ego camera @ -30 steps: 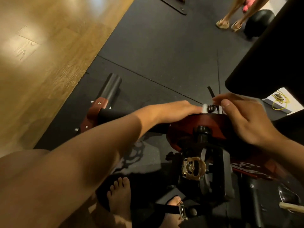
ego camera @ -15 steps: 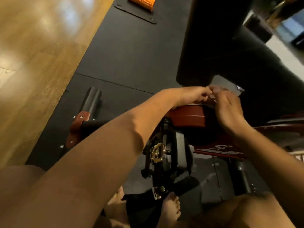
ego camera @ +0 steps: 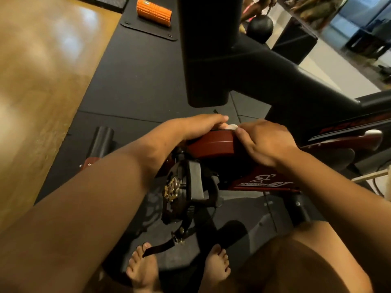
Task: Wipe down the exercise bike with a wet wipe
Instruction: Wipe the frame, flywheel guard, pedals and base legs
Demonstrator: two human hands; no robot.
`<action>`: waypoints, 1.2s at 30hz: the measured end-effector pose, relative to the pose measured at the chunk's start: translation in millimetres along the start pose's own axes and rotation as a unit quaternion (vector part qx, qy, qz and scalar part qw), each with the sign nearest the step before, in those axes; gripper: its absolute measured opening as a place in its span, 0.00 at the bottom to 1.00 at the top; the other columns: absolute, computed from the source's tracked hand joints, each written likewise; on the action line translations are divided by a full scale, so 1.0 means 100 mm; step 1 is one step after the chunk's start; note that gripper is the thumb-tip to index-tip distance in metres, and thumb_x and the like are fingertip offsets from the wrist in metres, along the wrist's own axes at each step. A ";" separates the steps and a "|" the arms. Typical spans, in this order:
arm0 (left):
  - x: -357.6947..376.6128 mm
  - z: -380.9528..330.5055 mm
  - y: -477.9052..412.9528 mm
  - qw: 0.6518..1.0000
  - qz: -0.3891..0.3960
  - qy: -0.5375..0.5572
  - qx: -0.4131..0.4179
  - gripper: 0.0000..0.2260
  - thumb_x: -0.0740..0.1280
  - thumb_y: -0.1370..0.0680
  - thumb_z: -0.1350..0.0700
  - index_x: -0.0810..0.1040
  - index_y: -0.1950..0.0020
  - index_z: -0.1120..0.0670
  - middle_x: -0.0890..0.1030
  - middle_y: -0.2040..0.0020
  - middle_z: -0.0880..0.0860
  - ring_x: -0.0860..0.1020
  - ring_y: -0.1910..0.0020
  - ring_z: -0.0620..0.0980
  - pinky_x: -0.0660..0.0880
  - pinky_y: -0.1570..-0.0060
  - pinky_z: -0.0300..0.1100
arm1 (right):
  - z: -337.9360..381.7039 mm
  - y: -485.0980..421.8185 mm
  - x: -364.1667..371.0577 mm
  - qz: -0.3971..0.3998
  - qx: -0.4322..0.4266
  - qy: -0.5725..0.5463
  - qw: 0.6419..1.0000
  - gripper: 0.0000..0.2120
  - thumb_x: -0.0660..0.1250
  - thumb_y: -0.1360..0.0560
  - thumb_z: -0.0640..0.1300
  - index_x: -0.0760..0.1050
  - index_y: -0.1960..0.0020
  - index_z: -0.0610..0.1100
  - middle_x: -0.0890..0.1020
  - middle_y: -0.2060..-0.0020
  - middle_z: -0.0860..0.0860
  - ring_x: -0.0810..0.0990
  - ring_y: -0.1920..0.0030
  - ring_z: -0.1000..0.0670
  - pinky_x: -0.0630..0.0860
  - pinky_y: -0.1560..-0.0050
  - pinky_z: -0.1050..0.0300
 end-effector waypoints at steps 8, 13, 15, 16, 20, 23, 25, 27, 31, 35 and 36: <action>-0.32 1.10 0.58 0.989 -0.099 -0.080 -0.080 0.22 0.52 0.16 0.44 0.80 0.56 0.51 0.83 0.51 0.53 0.80 0.51 0.49 0.70 0.46 0.48 | 0.56 -0.49 0.16 0.058 -0.067 -0.086 0.992 0.24 0.44 0.18 0.62 0.74 0.42 0.52 0.80 0.47 0.51 0.76 0.47 0.47 0.73 0.44 0.45; 0.40 1.71 0.51 0.973 -0.213 -0.082 0.020 0.19 0.52 0.15 0.51 0.66 0.25 0.52 0.68 0.24 0.54 0.60 0.23 0.53 0.58 0.26 0.45 | 0.65 -0.59 0.14 0.055 -0.070 -0.082 0.993 0.23 0.48 0.18 0.60 0.77 0.41 0.51 0.81 0.45 0.47 0.77 0.44 0.45 0.72 0.45 0.49; 0.61 1.79 0.42 0.960 -0.270 -0.072 0.034 0.23 0.53 0.16 0.51 0.56 0.20 0.50 0.59 0.20 0.52 0.48 0.20 0.51 0.47 0.22 0.45 | 0.66 -0.59 0.14 0.050 -0.092 -0.075 0.992 0.21 0.50 0.18 0.59 0.78 0.41 0.50 0.82 0.44 0.48 0.78 0.44 0.44 0.74 0.44 0.47; 0.63 1.83 0.36 0.948 -0.305 -0.082 0.040 0.23 0.53 0.16 0.52 0.58 0.20 0.51 0.60 0.21 0.53 0.50 0.20 0.51 0.50 0.22 0.46 | 0.66 -0.58 0.14 0.034 -0.097 -0.076 0.992 0.21 0.51 0.18 0.58 0.78 0.41 0.50 0.82 0.44 0.48 0.78 0.45 0.44 0.74 0.44 0.46; 0.44 1.73 0.37 0.896 -0.438 -0.008 0.076 0.15 0.59 0.18 0.57 0.79 0.35 0.56 0.79 0.40 0.56 0.74 0.37 0.53 0.67 0.40 0.37 | 0.64 -0.56 0.17 -0.004 -0.075 -0.100 0.992 0.20 0.52 0.19 0.59 0.77 0.39 0.53 0.81 0.41 0.49 0.78 0.42 0.45 0.74 0.40 0.40; 0.20 1.83 0.33 0.853 -0.519 0.046 -0.007 0.11 0.62 0.20 0.59 0.83 0.45 0.60 0.82 0.50 0.58 0.78 0.49 0.56 0.69 0.48 0.43 | 0.66 -0.55 0.18 -0.007 -0.066 -0.108 0.992 0.22 0.52 0.20 0.61 0.76 0.37 0.54 0.79 0.38 0.51 0.77 0.41 0.48 0.73 0.40 0.39; 0.04 2.02 0.33 0.843 -0.523 0.070 -0.105 0.10 0.63 0.21 0.57 0.81 0.45 0.59 0.81 0.48 0.58 0.77 0.47 0.57 0.70 0.47 0.46 | 0.67 -0.56 0.19 0.001 -0.057 -0.113 0.992 0.22 0.51 0.21 0.62 0.74 0.36 0.56 0.79 0.38 0.51 0.76 0.45 0.51 0.75 0.42 0.39; -0.05 2.18 0.39 0.826 -0.536 -0.007 -0.173 0.10 0.65 0.22 0.55 0.75 0.42 0.56 0.77 0.44 0.56 0.75 0.44 0.55 0.71 0.46 0.48 | 0.69 -0.56 0.20 0.000 -0.055 -0.107 0.993 0.22 0.50 0.21 0.63 0.73 0.35 0.57 0.79 0.40 0.51 0.76 0.49 0.53 0.76 0.45 0.39; 0.09 2.16 0.36 0.811 -0.524 -0.257 -0.026 0.15 0.67 0.27 0.64 0.78 0.41 0.59 0.80 0.48 0.60 0.79 0.48 0.62 0.75 0.48 0.53 | 0.69 -0.57 0.23 -0.002 -0.054 -0.073 0.996 0.23 0.48 0.22 0.68 0.70 0.36 0.61 0.80 0.44 0.54 0.79 0.50 0.51 0.78 0.48 0.39; 0.26 1.96 0.16 0.888 -0.399 -0.188 0.128 0.21 0.70 0.26 0.66 0.77 0.34 0.59 0.81 0.42 0.59 0.76 0.40 0.56 0.67 0.35 0.48 | 0.65 -0.59 0.26 0.004 -0.045 -0.052 0.998 0.23 0.45 0.23 0.70 0.69 0.36 0.63 0.79 0.44 0.54 0.78 0.50 0.52 0.79 0.50 0.39; 0.27 1.93 0.09 0.904 -0.364 -0.173 0.142 0.20 0.69 0.24 0.62 0.75 0.31 0.58 0.79 0.37 0.58 0.73 0.36 0.53 0.63 0.33 0.46 | 0.65 -0.61 0.27 0.006 -0.045 -0.047 0.998 0.23 0.45 0.23 0.70 0.69 0.36 0.63 0.79 0.44 0.54 0.78 0.50 0.52 0.79 0.50 0.39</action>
Point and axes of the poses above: each hand's wrist, its own y-axis away from the middle knuckle, its own x-axis out of the palm, z = x × y, the point moved 1 cm from there along -y, towards the middle knuckle
